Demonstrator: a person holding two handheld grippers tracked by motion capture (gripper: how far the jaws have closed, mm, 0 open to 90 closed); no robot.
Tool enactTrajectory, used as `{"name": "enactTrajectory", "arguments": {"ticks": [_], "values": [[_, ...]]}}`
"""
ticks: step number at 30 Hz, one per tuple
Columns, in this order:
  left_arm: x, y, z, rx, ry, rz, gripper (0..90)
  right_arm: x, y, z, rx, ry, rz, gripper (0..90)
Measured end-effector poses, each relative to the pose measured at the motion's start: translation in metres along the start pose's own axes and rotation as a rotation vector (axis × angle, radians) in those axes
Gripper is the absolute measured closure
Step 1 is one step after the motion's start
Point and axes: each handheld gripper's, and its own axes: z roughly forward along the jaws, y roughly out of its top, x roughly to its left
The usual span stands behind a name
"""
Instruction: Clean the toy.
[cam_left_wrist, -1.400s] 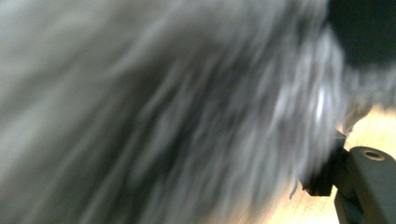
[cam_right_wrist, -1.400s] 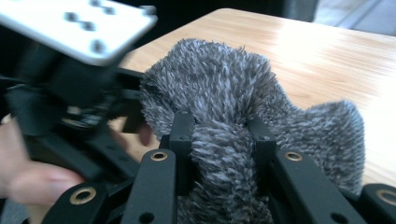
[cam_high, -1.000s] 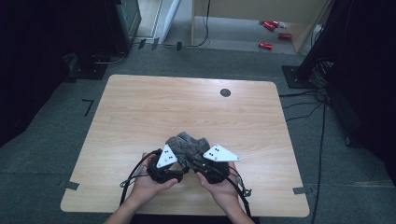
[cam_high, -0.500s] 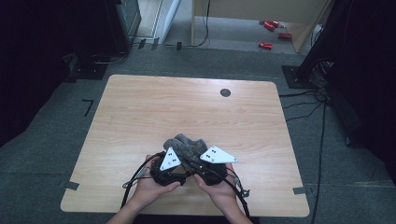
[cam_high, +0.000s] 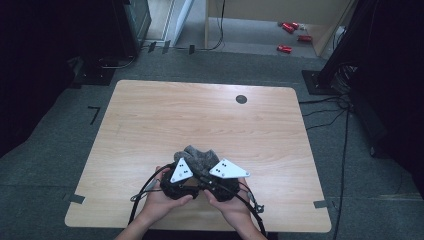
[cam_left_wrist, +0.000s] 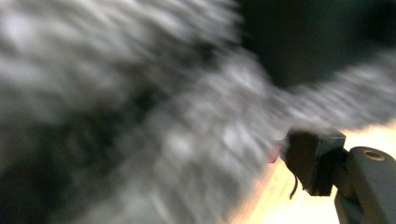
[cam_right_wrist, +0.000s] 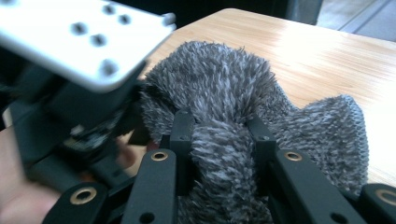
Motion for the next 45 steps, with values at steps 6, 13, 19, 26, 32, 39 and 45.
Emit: {"name": "enactTrajectory", "arguments": {"ticks": [6,13,19,26,32,39,45], "values": [[0.007,0.000,-0.003,-0.001,0.018,-0.006,35.4,-0.012,0.000,-0.003,-0.009,-0.028,0.019,71.7],[0.011,0.000,-0.004,0.000,0.010,-0.027,35.4,-0.004,0.000,-0.005,-0.013,-0.006,0.010,71.7],[0.006,-0.001,-0.001,0.009,0.005,-0.007,35.4,0.007,-0.002,0.001,0.003,-0.002,-0.023,71.8],[0.009,0.000,-0.005,-0.018,0.006,-0.005,35.4,-0.014,0.000,-0.004,-0.019,-0.030,0.024,71.7],[0.018,-0.002,-0.014,-0.095,-0.009,0.014,35.4,-0.033,0.003,-0.016,-0.054,-0.040,0.105,71.8],[0.020,-0.005,-0.016,-0.138,-0.017,0.024,35.4,-0.040,0.001,-0.015,-0.075,-0.042,0.153,71.7],[0.023,-0.005,-0.022,-0.177,-0.016,0.028,35.3,-0.051,-0.002,-0.019,-0.082,-0.081,0.177,71.6]]}}
